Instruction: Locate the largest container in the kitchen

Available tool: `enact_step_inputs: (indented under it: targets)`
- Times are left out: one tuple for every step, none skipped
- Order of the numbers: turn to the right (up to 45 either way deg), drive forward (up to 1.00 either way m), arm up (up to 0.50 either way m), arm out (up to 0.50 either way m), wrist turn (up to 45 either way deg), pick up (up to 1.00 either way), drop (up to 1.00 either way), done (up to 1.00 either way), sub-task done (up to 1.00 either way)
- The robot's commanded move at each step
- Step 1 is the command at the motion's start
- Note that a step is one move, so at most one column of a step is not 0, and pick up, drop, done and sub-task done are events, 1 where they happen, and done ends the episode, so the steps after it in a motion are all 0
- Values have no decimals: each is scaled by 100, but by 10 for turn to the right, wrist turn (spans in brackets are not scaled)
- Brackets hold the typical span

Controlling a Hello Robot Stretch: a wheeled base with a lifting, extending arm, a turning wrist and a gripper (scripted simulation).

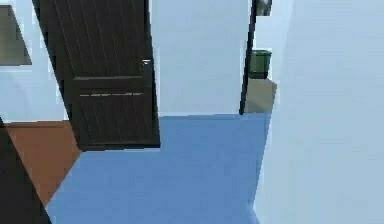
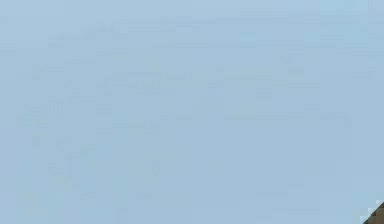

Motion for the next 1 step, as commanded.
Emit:
enact_step_inputs:
  targets:
    - [0, 100, 0, 0, 0, 0, 0, 0, 0]
